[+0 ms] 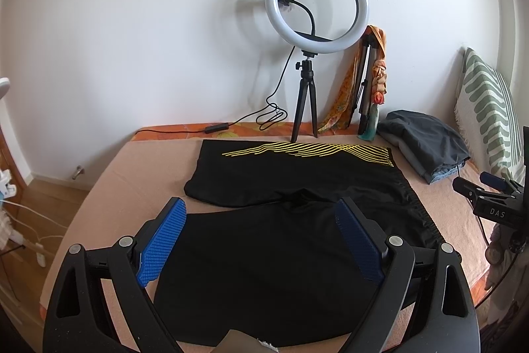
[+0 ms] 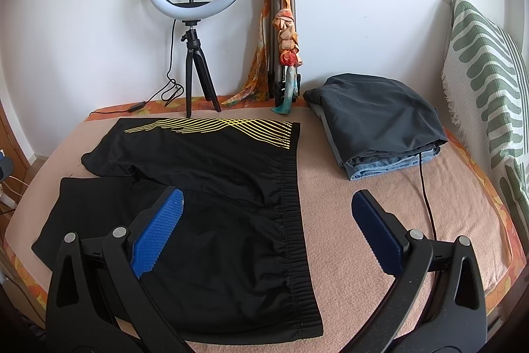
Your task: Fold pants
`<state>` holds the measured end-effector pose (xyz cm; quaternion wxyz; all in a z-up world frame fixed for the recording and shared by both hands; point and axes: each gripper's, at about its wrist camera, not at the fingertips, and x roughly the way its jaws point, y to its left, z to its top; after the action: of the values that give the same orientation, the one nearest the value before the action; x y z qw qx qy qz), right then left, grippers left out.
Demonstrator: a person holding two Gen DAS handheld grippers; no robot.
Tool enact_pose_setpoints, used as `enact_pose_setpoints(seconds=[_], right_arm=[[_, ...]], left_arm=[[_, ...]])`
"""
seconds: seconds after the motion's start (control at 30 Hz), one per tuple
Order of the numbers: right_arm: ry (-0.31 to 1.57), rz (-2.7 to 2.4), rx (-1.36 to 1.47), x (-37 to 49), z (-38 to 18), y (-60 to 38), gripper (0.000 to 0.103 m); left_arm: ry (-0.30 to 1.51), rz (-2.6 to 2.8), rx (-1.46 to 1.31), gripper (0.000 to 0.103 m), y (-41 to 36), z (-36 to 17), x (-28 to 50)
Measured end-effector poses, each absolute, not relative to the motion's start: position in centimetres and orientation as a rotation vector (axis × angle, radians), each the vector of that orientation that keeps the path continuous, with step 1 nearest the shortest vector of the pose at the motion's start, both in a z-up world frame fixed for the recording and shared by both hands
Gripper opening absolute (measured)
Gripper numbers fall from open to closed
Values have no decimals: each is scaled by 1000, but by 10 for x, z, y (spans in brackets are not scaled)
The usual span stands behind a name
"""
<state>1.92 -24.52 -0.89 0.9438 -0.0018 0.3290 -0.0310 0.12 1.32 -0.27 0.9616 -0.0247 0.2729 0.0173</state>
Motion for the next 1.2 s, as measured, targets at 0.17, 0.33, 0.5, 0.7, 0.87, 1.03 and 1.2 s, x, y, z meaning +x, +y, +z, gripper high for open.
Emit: enact_pose_setpoints(seconds=[0.17, 0.33, 0.5, 0.7, 0.87, 1.03, 1.2], right_arm=[[671, -63, -4, 19, -9, -245, 103], [672, -61, -1, 19, -10, -245, 103], [669, -52, -1, 18, -14, -242, 103], [675, -29, 8, 23, -13, -242, 103], [634, -7, 33, 27, -7, -246, 103], [642, 50, 88, 42, -8, -254, 103], [678, 84, 99, 61, -8, -259, 103]], left_arm=[[555, 34, -50, 92, 13, -3, 1], [558, 25, -40, 92, 13, -5, 2], [560, 27, -33, 92, 12, -6, 4], [581, 5, -51, 92, 16, -10, 8], [567, -40, -61, 92, 20, -13, 12], [613, -84, -163, 91, 36, -20, 27], [658, -71, -231, 91, 55, -24, 44]])
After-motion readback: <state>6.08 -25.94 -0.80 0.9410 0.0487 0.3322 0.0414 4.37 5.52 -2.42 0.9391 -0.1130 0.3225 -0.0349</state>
